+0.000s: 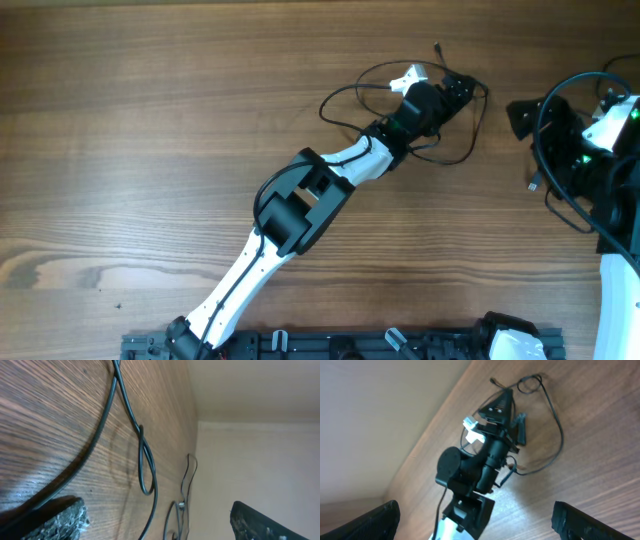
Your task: Untangle cables
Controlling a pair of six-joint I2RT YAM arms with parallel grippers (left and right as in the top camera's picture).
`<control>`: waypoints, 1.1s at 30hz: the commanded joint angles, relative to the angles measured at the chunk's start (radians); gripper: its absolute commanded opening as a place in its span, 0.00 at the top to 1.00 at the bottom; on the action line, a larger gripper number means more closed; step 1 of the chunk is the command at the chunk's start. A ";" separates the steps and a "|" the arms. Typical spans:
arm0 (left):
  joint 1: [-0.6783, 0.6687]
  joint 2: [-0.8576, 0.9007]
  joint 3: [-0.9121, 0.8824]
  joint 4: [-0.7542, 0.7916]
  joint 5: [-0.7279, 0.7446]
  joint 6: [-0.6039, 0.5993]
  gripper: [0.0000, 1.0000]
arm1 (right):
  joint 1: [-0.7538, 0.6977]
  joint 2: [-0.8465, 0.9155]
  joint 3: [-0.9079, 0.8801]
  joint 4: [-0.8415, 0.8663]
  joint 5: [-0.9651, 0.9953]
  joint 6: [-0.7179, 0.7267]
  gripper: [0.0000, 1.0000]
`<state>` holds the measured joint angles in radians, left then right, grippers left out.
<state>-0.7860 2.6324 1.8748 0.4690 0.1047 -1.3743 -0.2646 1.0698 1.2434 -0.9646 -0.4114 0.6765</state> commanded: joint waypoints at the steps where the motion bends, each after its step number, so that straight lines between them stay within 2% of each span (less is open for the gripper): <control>1: -0.002 0.033 0.003 0.032 -0.081 0.006 0.07 | 0.004 0.004 0.003 -0.033 -0.004 -0.061 0.00; 6: -0.040 0.049 0.013 0.031 -0.170 0.009 0.01 | 0.004 0.004 0.003 -0.045 -0.004 -0.075 0.00; 13: -0.066 0.182 0.111 0.027 -0.110 0.001 0.02 | 0.004 0.004 0.003 -0.047 -0.005 -0.093 0.00; 17: -0.042 0.197 0.111 0.008 -0.118 0.008 0.07 | 0.004 0.004 0.003 -0.055 -0.004 -0.102 0.00; 19: -0.028 0.202 0.112 0.006 -0.121 0.039 0.15 | 0.004 0.004 0.003 -0.061 -0.004 -0.102 0.00; 22: -0.019 0.229 0.119 0.011 -0.125 0.054 0.20 | 0.004 0.004 0.003 -0.070 -0.004 -0.102 0.00; 24: -0.019 0.253 0.129 0.010 -0.128 0.053 0.20 | 0.004 0.004 0.003 -0.073 -0.004 -0.102 0.00; 26: -0.019 0.272 0.129 0.008 -0.130 0.054 0.29 | 0.003 0.004 0.003 -0.077 -0.004 -0.102 0.01; 28: -0.018 0.283 0.129 0.010 -0.129 0.055 0.44 | 0.004 0.004 0.003 -0.078 -0.003 -0.102 0.01; 29: -0.019 0.286 0.129 0.010 -0.126 0.054 0.71 | 0.004 0.004 0.003 -0.077 -0.004 -0.102 0.01; 30: -0.019 0.289 0.129 0.012 -0.125 0.054 0.84 | 0.004 0.004 0.003 -0.077 -0.004 -0.102 0.01; 33: -0.019 0.291 0.129 0.013 -0.124 0.055 0.87 | 0.004 0.004 0.003 -0.078 -0.004 -0.110 0.01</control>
<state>-0.8101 2.7987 2.0544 0.5274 0.0010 -1.3643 -0.2646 1.0698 1.2434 -1.0405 -0.4114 0.5961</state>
